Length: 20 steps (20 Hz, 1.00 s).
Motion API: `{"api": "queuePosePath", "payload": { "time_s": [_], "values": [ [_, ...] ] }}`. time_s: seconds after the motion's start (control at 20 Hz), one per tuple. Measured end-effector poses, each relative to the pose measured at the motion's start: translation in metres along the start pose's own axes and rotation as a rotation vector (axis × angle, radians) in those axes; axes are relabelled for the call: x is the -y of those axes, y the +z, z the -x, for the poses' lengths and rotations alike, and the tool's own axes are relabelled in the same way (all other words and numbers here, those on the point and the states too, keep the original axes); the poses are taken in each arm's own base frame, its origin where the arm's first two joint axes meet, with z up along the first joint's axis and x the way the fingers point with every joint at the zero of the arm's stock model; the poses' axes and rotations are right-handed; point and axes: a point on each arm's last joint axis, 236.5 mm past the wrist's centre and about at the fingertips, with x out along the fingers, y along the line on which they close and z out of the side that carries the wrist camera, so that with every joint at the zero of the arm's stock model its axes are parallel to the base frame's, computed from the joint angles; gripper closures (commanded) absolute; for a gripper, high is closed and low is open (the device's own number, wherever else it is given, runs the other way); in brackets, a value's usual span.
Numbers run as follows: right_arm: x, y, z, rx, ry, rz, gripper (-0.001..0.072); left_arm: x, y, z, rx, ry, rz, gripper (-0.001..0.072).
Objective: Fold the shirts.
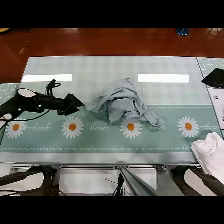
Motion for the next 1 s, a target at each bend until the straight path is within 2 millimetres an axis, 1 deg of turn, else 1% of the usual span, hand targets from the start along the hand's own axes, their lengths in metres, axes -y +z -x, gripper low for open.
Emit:
{"api": "queuePosePath", "payload": {
  "time_s": [0.15, 0.35, 0.4, 0.5, 0.55, 0.7, 0.8, 0.9, 1.0],
  "values": [
    [0.004, -0.010, -0.010, -0.026, 0.012, -0.020, 0.0210, 0.003, 0.001, -0.019, -0.038, -0.034, 0.023, 0.0193],
    [0.005, -0.017, -0.016, -0.042, 0.018, -0.031, 0.0210, 0.014, 0.001, -0.043, -0.086, -0.053, 0.014, 0.0194],
    [0.005, -0.018, -0.016, -0.044, 0.020, -0.033, 0.0210, 0.016, 0.001, -0.049, -0.096, -0.055, 0.012, 0.0231],
    [0.006, -0.019, -0.017, -0.046, 0.021, -0.034, 0.0210, 0.021, 0.002, -0.059, -0.109, -0.068, 0.025, 0.0612],
    [0.006, -0.020, -0.018, -0.048, 0.021, -0.034, 0.0210, 0.024, 0.003, -0.063, -0.113, -0.077, 0.034, 0.0687],
    [0.010, -0.024, -0.018, -0.065, 0.003, -0.028, 0.0211, 0.029, 0.007, -0.068, -0.112, -0.100, 0.059, 0.0687],
    [0.021, -0.033, -0.020, -0.095, -0.036, -0.024, 0.0210, 0.032, 0.007, -0.067, -0.121, -0.118, 0.068, 0.0688],
    [0.033, -0.051, -0.030, -0.144, -0.054, -0.051, 0.0210, 0.032, 0.006, -0.064, -0.136, -0.132, 0.068, 0.0688],
    [0.034, -0.079, -0.048, -0.209, -0.023, -0.102, 0.0210, 0.034, 0.004, -0.061, -0.152, -0.150, 0.062, 0.0687]
  ]
}}
